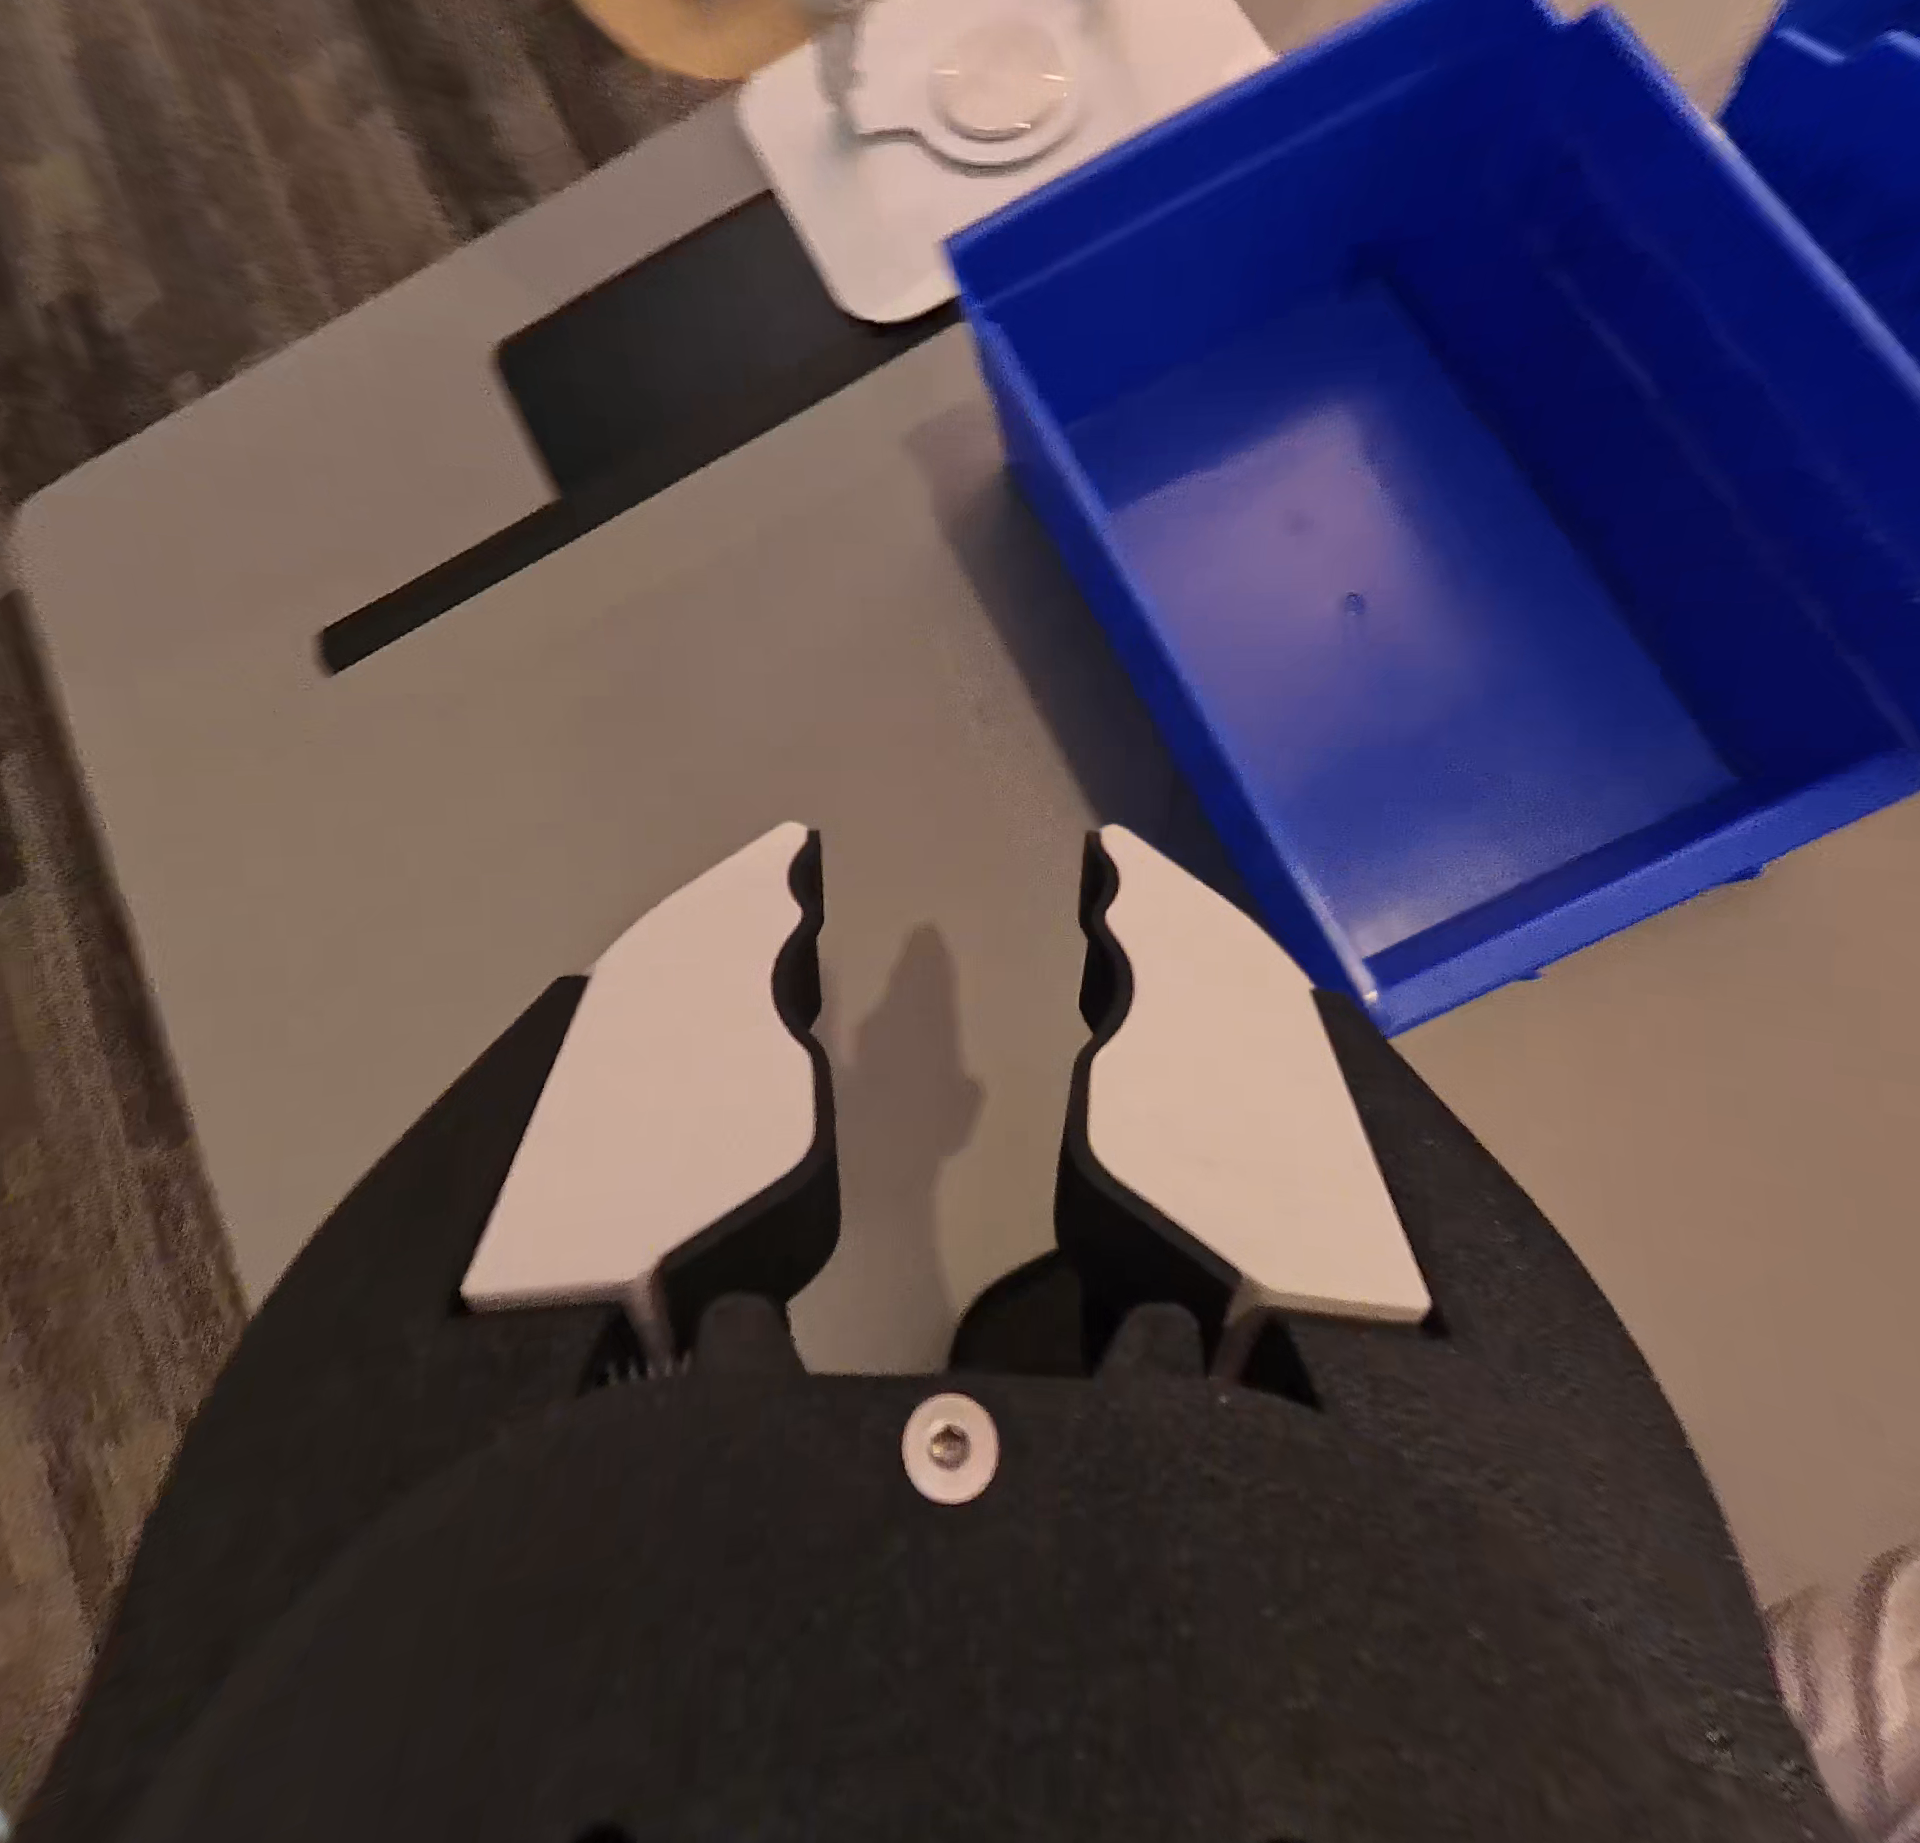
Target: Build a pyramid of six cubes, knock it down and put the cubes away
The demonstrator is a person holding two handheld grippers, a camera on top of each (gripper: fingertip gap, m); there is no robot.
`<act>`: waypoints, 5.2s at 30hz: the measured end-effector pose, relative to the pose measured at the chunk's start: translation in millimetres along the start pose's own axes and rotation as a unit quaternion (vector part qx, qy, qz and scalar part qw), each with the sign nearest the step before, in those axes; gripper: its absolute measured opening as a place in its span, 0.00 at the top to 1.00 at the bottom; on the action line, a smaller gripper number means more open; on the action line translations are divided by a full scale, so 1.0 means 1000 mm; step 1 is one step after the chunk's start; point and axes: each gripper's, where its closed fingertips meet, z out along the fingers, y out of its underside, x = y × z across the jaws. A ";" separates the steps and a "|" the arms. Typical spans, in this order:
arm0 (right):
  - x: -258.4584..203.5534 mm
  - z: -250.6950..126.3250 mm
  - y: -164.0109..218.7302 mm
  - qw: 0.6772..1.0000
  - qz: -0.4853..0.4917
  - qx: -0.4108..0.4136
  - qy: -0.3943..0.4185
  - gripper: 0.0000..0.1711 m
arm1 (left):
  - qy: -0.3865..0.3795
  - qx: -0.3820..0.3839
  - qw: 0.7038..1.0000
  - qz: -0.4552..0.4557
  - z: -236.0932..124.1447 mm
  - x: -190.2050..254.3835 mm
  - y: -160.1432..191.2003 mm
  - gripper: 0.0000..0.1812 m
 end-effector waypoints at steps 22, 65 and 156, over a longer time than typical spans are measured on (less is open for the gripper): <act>-0.457 -0.089 -0.126 0.957 -0.285 0.014 -0.044 0.97 | -0.169 0.046 0.941 -0.290 -0.090 -0.163 0.114 0.74; -0.265 0.026 -0.111 0.959 -0.149 0.218 0.104 0.68 | -0.183 0.010 0.954 -0.239 -0.087 -0.152 0.109 0.76; 0.055 0.006 0.006 0.989 -0.083 0.110 0.048 0.93 | -0.044 -0.208 0.961 -0.175 0.068 -0.135 0.141 0.95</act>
